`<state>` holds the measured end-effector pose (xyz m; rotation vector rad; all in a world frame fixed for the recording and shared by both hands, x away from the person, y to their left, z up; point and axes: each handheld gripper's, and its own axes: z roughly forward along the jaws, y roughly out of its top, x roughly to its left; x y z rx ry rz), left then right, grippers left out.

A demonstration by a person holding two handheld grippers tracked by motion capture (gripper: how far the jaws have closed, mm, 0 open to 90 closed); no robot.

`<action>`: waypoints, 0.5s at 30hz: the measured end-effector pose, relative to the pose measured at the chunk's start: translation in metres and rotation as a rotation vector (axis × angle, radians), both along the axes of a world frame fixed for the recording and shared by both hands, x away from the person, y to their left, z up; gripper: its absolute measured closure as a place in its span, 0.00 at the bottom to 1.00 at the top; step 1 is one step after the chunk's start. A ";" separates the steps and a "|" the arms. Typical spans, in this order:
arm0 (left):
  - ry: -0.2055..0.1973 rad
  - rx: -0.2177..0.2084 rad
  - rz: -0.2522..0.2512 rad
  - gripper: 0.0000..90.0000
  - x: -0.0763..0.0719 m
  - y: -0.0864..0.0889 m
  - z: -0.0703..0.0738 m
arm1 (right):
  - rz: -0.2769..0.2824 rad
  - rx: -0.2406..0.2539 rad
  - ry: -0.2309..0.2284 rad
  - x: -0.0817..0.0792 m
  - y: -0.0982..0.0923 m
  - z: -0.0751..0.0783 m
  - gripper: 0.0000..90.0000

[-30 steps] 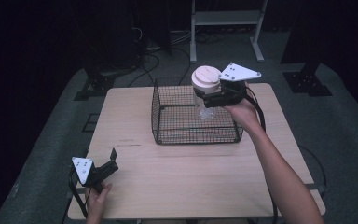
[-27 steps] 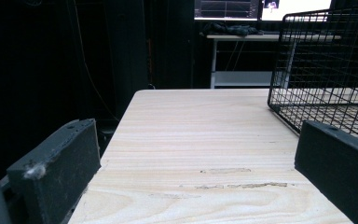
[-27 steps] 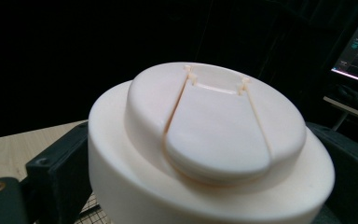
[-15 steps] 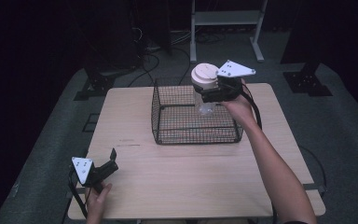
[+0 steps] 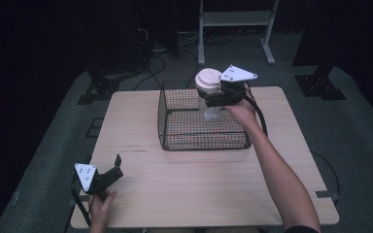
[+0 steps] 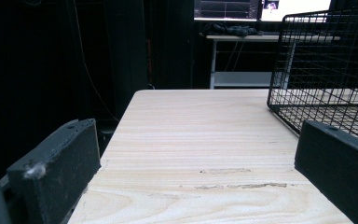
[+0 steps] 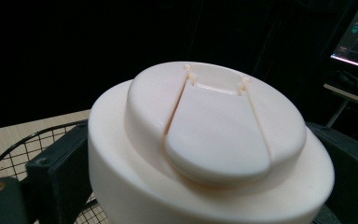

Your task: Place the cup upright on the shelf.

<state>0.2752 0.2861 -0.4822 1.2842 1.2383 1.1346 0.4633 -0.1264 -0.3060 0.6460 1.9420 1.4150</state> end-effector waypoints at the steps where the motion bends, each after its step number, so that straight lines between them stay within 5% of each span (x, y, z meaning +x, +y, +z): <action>1: 0.000 0.000 0.000 0.00 0.000 0.000 0.000 | 0.000 -0.002 0.000 0.001 0.001 -0.002 0.04; 15: 0.000 -0.004 -0.001 0.00 0.000 0.001 0.000 | -0.001 -0.008 0.024 0.016 0.012 -0.021 0.04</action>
